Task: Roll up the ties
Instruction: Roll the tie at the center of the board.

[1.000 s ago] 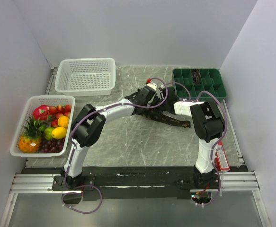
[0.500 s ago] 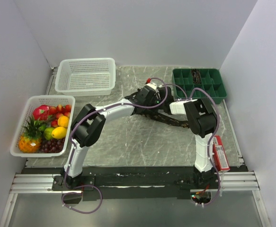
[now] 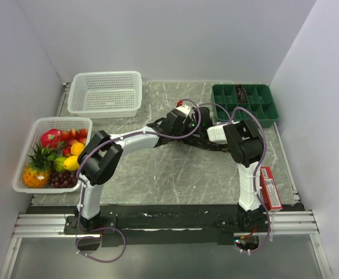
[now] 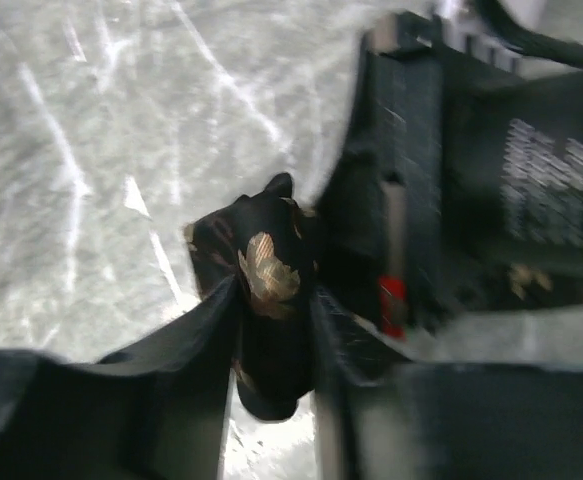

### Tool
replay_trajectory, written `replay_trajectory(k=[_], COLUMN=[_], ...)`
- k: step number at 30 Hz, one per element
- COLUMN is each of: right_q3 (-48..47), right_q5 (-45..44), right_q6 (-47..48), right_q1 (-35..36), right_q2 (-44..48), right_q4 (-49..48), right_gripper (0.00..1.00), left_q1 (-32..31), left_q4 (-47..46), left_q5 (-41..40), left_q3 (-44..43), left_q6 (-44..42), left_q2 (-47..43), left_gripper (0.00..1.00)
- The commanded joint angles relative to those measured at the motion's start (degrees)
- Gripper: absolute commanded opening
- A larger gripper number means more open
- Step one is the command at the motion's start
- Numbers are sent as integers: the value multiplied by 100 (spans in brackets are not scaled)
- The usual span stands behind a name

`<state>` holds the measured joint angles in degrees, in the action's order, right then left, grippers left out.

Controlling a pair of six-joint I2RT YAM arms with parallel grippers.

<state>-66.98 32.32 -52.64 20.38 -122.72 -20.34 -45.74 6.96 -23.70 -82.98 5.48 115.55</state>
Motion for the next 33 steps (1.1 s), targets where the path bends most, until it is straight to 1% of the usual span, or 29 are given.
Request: replay_trajectory(k=[1, 10, 12, 16, 19, 22, 25, 29, 30, 31, 33], right_q3=[-8, 194, 185, 36, -218, -386, -412, -149, -114, -79, -35], right_q5=[11, -32, -111, -436, -621, -902, -1148, -1201, -1193, -1210, -1219], right_q6=[-53, 113, 219, 771, 1158, 1457, 1660, 1713, 1722, 1740, 1757], right_q1=[27, 27, 27, 27, 27, 10, -51, -210, -245, -263, -324], right_q2=[-42, 309, 476, 810, 1012, 1223, 1443, 1777, 1821, 1865, 1944], right_q4=[-365, -296, -24, 766, 1495, 2006, 2314, 2227, 2184, 2175, 2166], right_gripper=[0, 0, 0, 0, 0, 0, 0, 0, 0, 0, 0], left_q1=[-23, 310, 372, 574, 627, 636, 636, 645, 645, 654, 654], left_q4=[-511, -582, -652, -924, -1012, -1135, -1215, -1180, -1214, -1249, -1364], left_q5=[866, 1385, 1535, 1799, 1966, 2150, 2326, 2704, 2783, 2810, 2871], left_q3=[221, 221, 317, 537, 616, 669, 660, 599, 625, 660, 783], left_q6=[419, 788, 929, 1105, 1149, 1210, 1263, 1263, 1272, 1289, 1324], left_q2=[-489, -401, -428, -533, -568, -595, -569, -481, -489, -498, -559], left_gripper=[42, 42, 40, 37, 37, 38, 41, 49, 54, 57, 61])
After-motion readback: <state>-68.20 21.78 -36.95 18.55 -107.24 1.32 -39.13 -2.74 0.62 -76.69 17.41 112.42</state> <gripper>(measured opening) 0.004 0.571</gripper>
